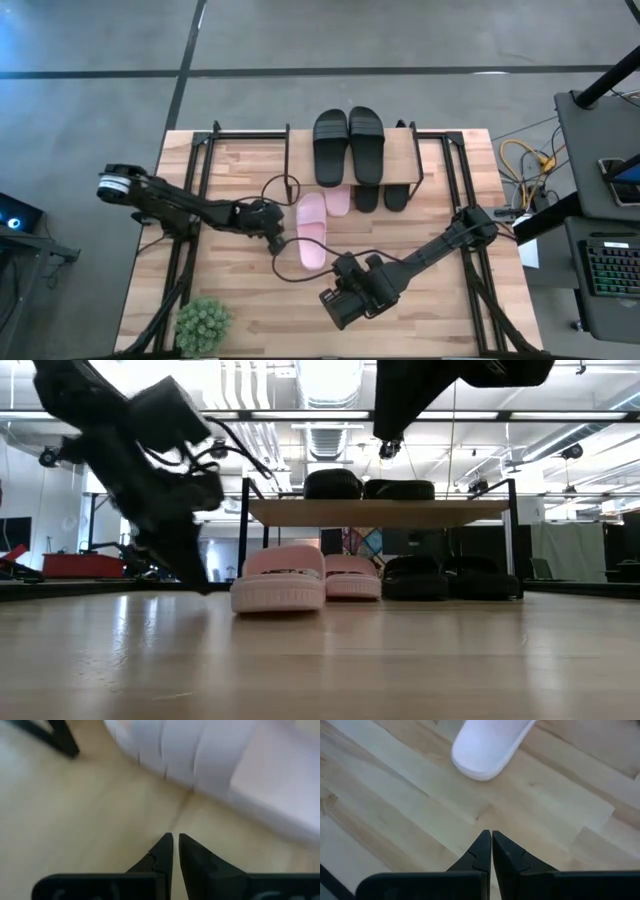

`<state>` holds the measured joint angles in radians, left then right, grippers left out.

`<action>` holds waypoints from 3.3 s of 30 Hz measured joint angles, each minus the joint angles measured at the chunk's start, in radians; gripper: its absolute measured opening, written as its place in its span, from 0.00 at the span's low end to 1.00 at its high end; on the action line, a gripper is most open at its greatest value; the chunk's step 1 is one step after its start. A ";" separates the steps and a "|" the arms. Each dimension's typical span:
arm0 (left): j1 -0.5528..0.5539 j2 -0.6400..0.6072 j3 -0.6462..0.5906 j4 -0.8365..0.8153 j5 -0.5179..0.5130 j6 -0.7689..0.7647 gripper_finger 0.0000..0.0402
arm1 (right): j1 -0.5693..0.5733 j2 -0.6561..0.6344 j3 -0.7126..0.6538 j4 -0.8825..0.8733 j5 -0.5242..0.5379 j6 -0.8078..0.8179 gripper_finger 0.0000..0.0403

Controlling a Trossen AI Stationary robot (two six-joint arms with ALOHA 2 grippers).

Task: Pick and place slides into the shelf
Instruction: Put the pink slide under the shelf, then adjust the right pink slide under the shelf

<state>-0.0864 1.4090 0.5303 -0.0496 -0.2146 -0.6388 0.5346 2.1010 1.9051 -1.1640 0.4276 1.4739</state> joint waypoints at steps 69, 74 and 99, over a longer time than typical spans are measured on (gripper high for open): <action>-0.179 -0.714 -0.031 -0.238 0.068 -0.113 0.04 | -0.549 0.043 -0.376 0.876 -0.097 -0.446 0.02; -0.179 -0.704 -0.031 -0.217 0.068 -0.113 0.04 | -0.527 0.035 -0.375 0.872 -0.118 -0.446 0.02; -0.179 -0.685 -0.031 -0.213 0.068 -0.081 0.04 | -0.343 0.011 -0.456 0.431 0.028 0.015 0.02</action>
<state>-0.2650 0.7242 0.4995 -0.2625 -0.1463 -0.7201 0.1918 2.1120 1.4494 -0.7326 0.4554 1.4893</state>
